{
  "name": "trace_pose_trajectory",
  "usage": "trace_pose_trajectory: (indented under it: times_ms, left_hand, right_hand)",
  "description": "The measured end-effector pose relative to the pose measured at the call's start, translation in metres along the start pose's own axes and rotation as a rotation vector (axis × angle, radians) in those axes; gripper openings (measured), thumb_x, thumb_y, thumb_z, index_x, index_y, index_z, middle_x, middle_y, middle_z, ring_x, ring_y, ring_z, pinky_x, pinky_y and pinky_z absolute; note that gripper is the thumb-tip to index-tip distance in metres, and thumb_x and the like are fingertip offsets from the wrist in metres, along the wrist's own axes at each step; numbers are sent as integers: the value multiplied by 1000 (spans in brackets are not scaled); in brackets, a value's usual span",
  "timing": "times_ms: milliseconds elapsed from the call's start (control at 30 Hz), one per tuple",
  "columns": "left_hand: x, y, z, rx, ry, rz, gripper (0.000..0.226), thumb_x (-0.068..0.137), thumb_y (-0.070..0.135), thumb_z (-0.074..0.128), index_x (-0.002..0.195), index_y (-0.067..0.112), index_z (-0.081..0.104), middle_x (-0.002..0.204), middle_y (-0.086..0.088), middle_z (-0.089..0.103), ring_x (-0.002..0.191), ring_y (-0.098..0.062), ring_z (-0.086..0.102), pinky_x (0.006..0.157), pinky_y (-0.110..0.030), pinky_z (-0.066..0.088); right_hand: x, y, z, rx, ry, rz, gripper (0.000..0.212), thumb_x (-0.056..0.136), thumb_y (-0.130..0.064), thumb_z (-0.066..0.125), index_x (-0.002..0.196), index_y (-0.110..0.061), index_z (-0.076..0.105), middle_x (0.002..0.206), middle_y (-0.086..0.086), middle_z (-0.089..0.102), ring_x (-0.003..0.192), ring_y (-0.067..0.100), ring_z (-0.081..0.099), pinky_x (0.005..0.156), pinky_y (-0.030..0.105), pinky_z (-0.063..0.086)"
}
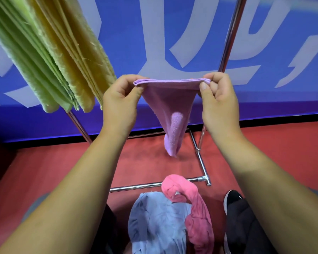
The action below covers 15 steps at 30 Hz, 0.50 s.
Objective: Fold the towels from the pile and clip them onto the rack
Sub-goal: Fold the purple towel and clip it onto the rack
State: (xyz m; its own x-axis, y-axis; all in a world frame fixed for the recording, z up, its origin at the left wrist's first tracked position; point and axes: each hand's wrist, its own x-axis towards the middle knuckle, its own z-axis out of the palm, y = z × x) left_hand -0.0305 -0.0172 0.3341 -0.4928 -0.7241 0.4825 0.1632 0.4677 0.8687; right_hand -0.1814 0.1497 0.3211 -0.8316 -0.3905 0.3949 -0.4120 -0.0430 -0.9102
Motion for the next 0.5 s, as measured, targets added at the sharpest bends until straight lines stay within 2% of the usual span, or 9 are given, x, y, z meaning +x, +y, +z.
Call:
trace_pose_trajectory:
  times_ms: [67, 167, 267, 333, 400, 500]
  left_hand:
    - [-2, 2, -3, 36, 15, -5, 11, 99, 7, 68, 103, 10, 78, 105, -5, 80, 102, -19, 73, 95, -29, 56]
    - [-7, 10, -4, 59, 36, -22, 12, 98, 5, 69, 101, 10, 79, 101, -3, 79, 96, -8, 71, 91, -23, 55]
    - [-10, 22, -7, 56, 64, -35, 14, 98, 6, 69, 101, 14, 80, 100, 1, 80, 99, -15, 74, 95, -32, 59]
    - [-10, 34, -9, 29, 64, -50, 19, 97, 2, 67, 100, 16, 80, 98, 1, 80, 95, -17, 75, 93, -36, 61]
    - [-8, 52, -11, -26, 54, -76, 25, 95, -3, 64, 97, 16, 79, 93, 1, 79, 83, -16, 73, 86, -37, 63]
    - [-1, 84, -17, -35, 38, -74, 23, 96, -2, 66, 95, 17, 79, 82, 7, 76, 71, -9, 65, 70, -25, 57]
  right_hand:
    - [1, -3, 0, -8, -11, 9, 14, 106, -26, 59, 117, -30, 66, 104, -15, 79, 107, 7, 74, 103, 45, 57]
    - [0, -11, -4, -51, -31, 13, 10, 106, -25, 60, 111, -28, 68, 96, -17, 78, 99, 5, 74, 96, 33, 58]
    - [1, -25, -10, -60, -34, 16, 9, 106, -25, 62, 108, -29, 69, 94, -14, 79, 94, 4, 74, 85, 22, 54]
    - [4, -38, -14, -69, -43, 17, 9, 106, -24, 61, 107, -28, 69, 94, -11, 79, 88, 3, 73, 77, 16, 50]
    - [9, -56, -19, -85, -55, 11, 10, 105, -23, 61, 107, -27, 69, 93, -11, 79, 85, 3, 73, 74, 13, 49]
    - [17, -88, -31, -144, -67, -35, 8, 104, -26, 64, 106, -28, 72, 92, -14, 79, 89, 0, 71, 79, 16, 50]
